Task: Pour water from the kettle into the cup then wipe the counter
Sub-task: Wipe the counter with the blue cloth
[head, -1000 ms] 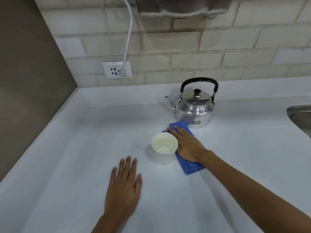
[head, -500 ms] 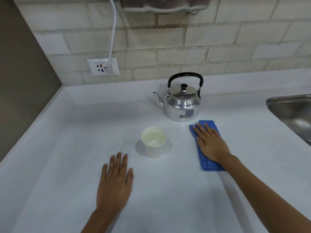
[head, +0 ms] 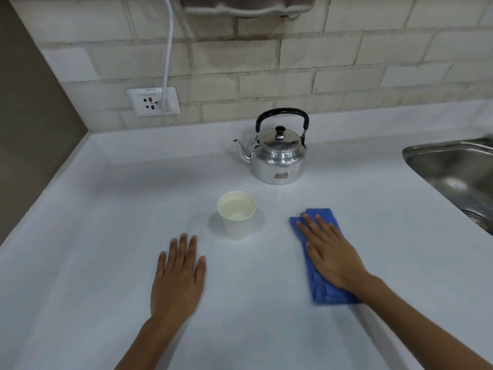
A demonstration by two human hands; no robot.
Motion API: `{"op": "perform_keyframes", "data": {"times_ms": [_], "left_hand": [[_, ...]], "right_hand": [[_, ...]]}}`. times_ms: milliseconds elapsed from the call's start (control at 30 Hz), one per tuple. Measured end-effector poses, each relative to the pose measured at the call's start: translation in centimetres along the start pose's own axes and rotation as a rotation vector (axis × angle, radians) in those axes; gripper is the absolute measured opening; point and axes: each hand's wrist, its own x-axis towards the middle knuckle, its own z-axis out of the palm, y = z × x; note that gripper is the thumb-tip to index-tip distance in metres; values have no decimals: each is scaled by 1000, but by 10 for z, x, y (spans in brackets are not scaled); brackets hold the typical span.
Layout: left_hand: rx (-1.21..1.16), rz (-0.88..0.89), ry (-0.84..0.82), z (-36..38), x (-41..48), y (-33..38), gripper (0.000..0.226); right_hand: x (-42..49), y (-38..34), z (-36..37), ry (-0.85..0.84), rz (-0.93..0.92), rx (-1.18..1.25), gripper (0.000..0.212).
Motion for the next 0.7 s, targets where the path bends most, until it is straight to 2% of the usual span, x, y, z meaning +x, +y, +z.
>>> {"op": "perform_keyframes", "data": {"times_ms": [100, 200, 267, 367, 500, 600, 700], "left_hand": [[7, -24, -12, 2, 1, 1, 56], [14, -21, -16, 2, 1, 1, 53], [27, -13, -22, 2, 1, 1, 56], [50, -4, -22, 1, 2, 2, 73], [15, -18, -41, 0, 2, 1, 65], [-27, -22, -78, -3, 3, -2, 55], [-171, -33, -86, -15, -4, 4, 55]], "right_hand": [[18, 14, -4, -12, 193, -25, 50], [17, -3, 2, 18, 260, -76, 50], [5, -27, 4, 43, 221, -59, 52], [-20, -76, 6, 47, 124, -4, 57], [-33, -130, 12, 3, 43, -12, 55], [-28, -130, 15, -27, -38, 115, 51], [-17, -102, -1, 107, 2, 330, 46]]}}
